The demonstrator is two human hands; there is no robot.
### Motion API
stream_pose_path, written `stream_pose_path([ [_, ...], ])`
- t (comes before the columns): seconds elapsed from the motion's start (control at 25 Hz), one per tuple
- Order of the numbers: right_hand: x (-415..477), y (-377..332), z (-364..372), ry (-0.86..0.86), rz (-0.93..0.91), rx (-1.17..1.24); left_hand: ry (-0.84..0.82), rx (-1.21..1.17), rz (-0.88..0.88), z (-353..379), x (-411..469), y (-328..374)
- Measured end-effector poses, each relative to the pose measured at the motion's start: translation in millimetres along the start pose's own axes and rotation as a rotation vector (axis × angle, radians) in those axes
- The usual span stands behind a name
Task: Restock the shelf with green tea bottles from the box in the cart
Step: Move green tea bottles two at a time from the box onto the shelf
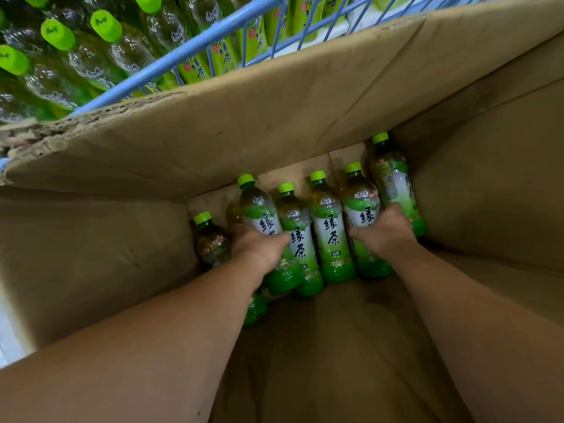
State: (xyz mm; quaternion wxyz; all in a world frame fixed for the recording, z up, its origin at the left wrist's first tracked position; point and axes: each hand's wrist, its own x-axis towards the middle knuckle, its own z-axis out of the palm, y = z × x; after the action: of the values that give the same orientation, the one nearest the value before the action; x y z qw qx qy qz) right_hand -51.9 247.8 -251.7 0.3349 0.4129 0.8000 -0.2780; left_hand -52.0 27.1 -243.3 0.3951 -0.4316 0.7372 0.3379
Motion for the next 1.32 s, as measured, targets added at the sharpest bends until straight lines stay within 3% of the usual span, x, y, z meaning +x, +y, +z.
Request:
stream_pose_path([
  [0.16, -16, -5, -12, -0.088, 0.14, 0.286, -0.041, 0.012, 0.047, -7, -13, 4],
  [0.28, -49, -5, -22, -0.13, 0.098, 0.38, -0.073, 0.078, 0.111, -14, -30, 14],
  [0.48, -122, -15, -47, -0.13, 0.023, 0.446, -0.147, -0.012, 0.198, -39, -86, 31],
  [0.96, -304, -52, -109, 0.011, -0.117, 0.541, -0.21, -0.02, 0.5, -164, -226, 26],
  [1.32, -408, -86, -118, 0.134, -0.236, 0.673, -0.26, -0.023, 0.75, -246, -278, 20],
])
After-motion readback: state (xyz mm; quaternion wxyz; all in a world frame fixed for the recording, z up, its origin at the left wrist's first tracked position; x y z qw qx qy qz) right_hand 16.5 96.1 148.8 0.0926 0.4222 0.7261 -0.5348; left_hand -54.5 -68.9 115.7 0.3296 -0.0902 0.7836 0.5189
